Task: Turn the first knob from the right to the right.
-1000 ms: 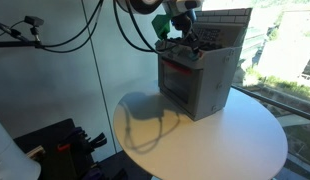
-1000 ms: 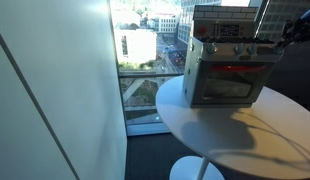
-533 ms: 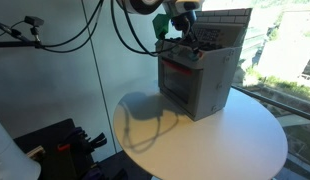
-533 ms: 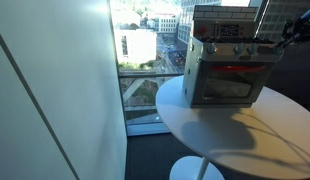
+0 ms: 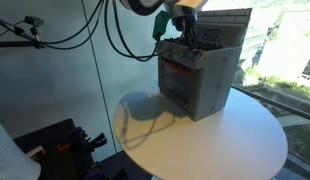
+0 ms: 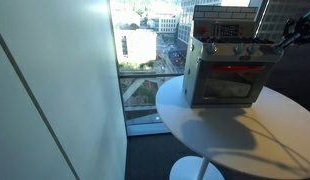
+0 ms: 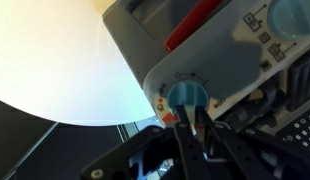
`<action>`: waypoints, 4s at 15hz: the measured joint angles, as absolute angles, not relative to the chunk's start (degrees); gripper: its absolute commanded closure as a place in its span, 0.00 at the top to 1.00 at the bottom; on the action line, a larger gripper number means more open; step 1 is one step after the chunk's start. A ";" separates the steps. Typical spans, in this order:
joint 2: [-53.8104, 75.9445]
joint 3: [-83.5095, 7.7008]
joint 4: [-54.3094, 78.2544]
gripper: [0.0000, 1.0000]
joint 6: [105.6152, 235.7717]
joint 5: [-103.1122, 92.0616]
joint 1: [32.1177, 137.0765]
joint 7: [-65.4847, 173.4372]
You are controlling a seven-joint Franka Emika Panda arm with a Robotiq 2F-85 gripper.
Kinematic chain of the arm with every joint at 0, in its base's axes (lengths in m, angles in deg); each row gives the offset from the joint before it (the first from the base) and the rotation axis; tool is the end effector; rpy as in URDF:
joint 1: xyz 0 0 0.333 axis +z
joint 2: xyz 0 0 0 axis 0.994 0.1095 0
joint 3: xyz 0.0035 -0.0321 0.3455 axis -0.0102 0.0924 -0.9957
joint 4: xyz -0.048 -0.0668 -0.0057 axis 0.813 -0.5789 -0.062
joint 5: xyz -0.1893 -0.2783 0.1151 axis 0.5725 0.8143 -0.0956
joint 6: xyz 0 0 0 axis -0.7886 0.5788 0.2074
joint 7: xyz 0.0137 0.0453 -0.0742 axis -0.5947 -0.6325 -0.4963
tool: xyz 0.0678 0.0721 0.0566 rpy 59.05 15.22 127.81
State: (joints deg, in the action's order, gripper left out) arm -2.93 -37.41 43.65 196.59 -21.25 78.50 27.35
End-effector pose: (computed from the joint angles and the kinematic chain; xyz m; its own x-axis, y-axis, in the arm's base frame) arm 0.5504 -0.1033 0.4901 0.5058 -0.7788 0.3711 -0.6502 -0.6268 -0.4293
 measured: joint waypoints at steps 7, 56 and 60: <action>-2.92 -37.20 43.86 0.06 196.82 -28.65 78.49 21.61; -14.86 -39.24 42.11 1.00 150.51 -9.72 79.31 24.54; -16.11 -40.15 40.77 1.00 142.71 -8.10 79.40 28.89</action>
